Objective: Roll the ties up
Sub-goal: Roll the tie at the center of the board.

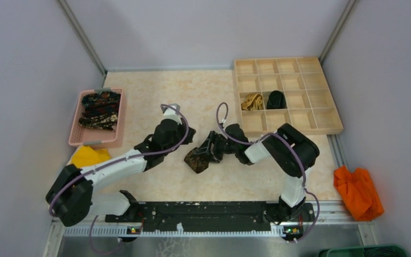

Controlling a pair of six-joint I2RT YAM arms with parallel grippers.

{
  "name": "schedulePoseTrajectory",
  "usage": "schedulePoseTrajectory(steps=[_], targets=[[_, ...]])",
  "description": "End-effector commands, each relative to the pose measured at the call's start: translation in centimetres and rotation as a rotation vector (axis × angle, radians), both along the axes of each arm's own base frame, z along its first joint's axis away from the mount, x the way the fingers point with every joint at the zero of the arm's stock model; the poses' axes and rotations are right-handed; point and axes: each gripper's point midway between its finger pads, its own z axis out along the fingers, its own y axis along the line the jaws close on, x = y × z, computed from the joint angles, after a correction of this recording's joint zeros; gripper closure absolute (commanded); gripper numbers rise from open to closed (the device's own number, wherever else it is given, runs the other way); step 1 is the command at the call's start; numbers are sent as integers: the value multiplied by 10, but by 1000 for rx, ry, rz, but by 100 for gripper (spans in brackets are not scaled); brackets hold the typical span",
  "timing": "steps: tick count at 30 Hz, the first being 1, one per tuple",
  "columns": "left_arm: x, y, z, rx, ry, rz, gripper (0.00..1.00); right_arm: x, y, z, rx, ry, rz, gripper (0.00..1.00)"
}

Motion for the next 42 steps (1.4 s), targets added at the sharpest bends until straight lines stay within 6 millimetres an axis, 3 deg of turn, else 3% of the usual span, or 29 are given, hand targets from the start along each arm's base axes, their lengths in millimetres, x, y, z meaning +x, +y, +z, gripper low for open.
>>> schedulePoseTrajectory(steps=[1,5,13,24,28,33,35,39,42], targets=[[-4,27,30,57,-49,72,100,-18,25,26,93,90,8,41],[-6,36,29,57,-81,93,100,-15,30,17,104,136,-1,39],[-8,25,-4,99,11,47,100,2,15,-4,28,105,-37,38],[-22,17,-19,85,61,-28,100,16,6,45,-65,-162,39,35],[-26,13,-25,73,72,-52,100,19,-2,48,-167,-210,55,31],[-31,11,-29,65,83,-65,100,29,-19,38,-315,-264,45,31],[-29,21,-26,76,80,-9,100,31,-23,40,-363,-308,50,31],[-36,65,-22,154,144,190,100,34,-45,47,-518,-409,30,33],[-59,103,-22,229,203,348,100,37,-56,50,-562,-455,2,46]])
